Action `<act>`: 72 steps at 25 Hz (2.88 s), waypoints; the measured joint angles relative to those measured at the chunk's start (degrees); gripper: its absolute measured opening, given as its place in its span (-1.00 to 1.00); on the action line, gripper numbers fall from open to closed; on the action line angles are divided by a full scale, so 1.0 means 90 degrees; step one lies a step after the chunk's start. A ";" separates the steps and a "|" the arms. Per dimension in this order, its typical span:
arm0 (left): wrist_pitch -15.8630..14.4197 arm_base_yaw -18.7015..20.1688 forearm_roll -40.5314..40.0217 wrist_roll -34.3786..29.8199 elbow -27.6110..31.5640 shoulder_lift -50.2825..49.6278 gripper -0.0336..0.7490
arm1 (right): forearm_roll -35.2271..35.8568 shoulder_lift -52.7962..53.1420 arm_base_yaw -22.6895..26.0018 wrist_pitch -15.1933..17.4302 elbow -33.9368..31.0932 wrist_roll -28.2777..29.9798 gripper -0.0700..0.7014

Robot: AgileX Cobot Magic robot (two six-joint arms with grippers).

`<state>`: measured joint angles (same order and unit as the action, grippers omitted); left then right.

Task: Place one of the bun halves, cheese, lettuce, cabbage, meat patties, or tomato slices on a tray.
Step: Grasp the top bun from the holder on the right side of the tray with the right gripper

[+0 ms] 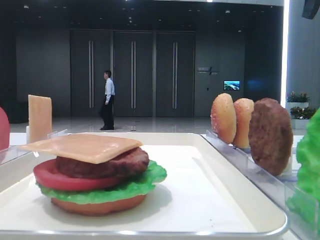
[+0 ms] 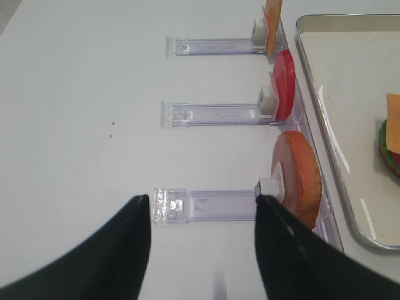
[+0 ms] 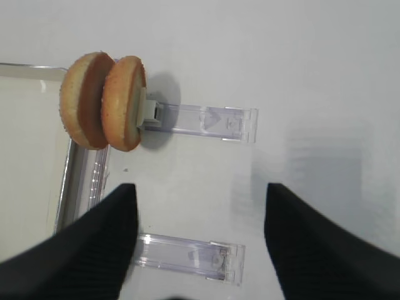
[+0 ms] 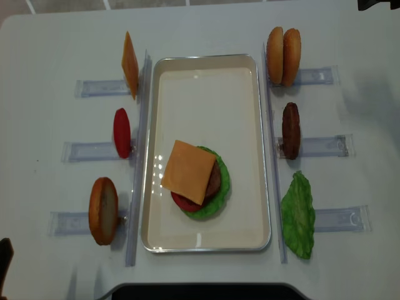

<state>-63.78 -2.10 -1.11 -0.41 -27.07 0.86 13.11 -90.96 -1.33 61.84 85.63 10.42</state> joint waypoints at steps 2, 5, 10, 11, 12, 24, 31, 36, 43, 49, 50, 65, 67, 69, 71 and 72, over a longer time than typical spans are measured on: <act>0.0000 0.0000 0.0000 0.0000 0.0000 0.0000 0.13 | 0.0007 0.0000 0.0000 0.0000 0.0000 0.0000 0.28; 0.0000 0.0000 0.0001 0.0000 0.0000 0.0000 0.13 | 0.0021 0.0000 0.0000 0.0000 0.0000 0.0006 0.28; 0.0000 0.0000 0.0001 0.0000 0.0000 0.0000 0.13 | 0.0016 0.0000 -0.0187 -0.0021 0.0000 -0.0039 0.28; 0.0000 0.0000 0.0001 0.0000 0.0000 0.0000 0.13 | 0.0016 0.0000 -0.0289 -0.0069 0.0000 -0.0063 0.28; 0.0000 0.0000 0.0001 0.0000 0.0000 0.0000 0.13 | 0.0016 0.0000 -0.0406 -0.0147 0.0000 -0.0092 0.28; 0.0000 0.0000 0.0001 0.0000 0.0000 0.0000 0.13 | 0.0016 -0.1018 -0.1729 -0.0382 0.0695 -0.0781 0.29; 0.0000 0.0000 0.0001 0.0000 0.0000 0.0000 0.13 | 0.0016 -0.1617 -0.2045 -0.0428 0.0881 -0.0893 0.29; 0.0000 0.0000 0.0027 0.0000 0.0000 0.0000 0.13 | -0.0025 -0.1790 -0.2051 -0.0501 0.0888 -0.0894 0.29; 0.0000 0.0000 0.0051 0.0000 0.0000 0.0000 0.13 | -0.0145 -0.1961 -0.2051 -0.0698 0.0888 -0.0825 0.37; 0.0000 0.0000 0.0050 -0.0017 0.0000 0.0000 0.13 | -0.0158 -0.2153 -0.2051 -0.0888 0.0894 -0.0813 0.39; 0.0000 0.0000 0.0050 -0.0017 0.0000 0.0000 0.13 | -0.0158 -0.2179 -0.2051 -0.0914 0.0894 -0.0798 0.39; 0.0000 0.0000 0.0050 -0.0019 0.0000 0.0000 0.13 | -0.0025 -0.2511 -0.1908 -0.1200 0.0941 -0.0660 0.39; 0.0000 0.0000 0.0050 -0.0019 0.0005 0.0000 0.13 | -0.0013 -0.2560 -0.1908 -0.1229 0.0941 -0.0644 0.39; 0.0000 0.0000 0.0050 -0.0019 0.0005 0.0000 0.13 | -0.0006 -0.2623 -0.1908 -0.1243 0.0941 -0.0624 0.39; 0.0000 0.0000 0.0050 -0.0025 0.0005 0.0000 0.13 | 0.0002 -0.2680 -0.1908 -0.1250 0.0941 -0.0611 0.39; 0.0000 0.0000 0.0050 -0.0032 0.0005 0.0000 0.13 | 0.0010 -0.2703 -0.1908 -0.1276 0.0943 -0.0605 0.39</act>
<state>-63.78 -2.10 -0.66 -0.70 -27.02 0.86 13.20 -115.28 -18.50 50.36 94.12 4.97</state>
